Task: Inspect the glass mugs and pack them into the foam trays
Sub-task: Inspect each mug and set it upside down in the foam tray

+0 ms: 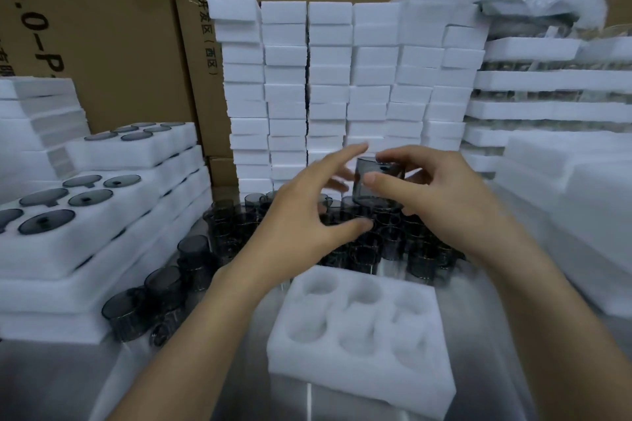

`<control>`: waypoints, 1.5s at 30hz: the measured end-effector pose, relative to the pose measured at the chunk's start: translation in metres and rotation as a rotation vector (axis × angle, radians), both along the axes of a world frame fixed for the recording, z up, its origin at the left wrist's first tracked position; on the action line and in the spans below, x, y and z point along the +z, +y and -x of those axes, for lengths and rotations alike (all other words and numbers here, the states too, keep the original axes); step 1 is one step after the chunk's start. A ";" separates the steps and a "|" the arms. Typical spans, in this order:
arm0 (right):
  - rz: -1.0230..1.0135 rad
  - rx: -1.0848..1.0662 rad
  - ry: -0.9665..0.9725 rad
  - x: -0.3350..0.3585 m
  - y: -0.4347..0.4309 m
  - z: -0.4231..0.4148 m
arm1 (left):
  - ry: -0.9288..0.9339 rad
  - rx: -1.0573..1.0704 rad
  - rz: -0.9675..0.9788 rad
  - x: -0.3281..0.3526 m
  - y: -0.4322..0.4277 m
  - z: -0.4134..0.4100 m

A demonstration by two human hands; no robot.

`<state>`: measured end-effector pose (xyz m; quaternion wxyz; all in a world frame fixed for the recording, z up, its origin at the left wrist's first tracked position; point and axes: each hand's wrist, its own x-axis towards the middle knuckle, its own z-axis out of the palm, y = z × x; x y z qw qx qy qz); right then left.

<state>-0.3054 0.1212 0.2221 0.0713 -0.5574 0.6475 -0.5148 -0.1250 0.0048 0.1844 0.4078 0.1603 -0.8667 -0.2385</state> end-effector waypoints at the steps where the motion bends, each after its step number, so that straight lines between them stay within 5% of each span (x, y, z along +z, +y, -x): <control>1: -0.013 -0.016 -0.019 -0.007 0.000 0.006 | -0.045 -0.006 -0.053 -0.012 -0.003 -0.001; 8: -0.166 -0.102 -0.040 -0.098 0.020 0.035 | -0.491 0.064 -0.205 -0.111 -0.008 -0.037; 24: -0.300 0.073 0.078 -0.112 0.039 0.051 | -0.668 0.460 0.253 -0.086 0.022 -0.048; 45: -0.433 0.126 0.392 -0.114 0.038 0.032 | -0.686 0.520 0.118 -0.086 0.021 -0.047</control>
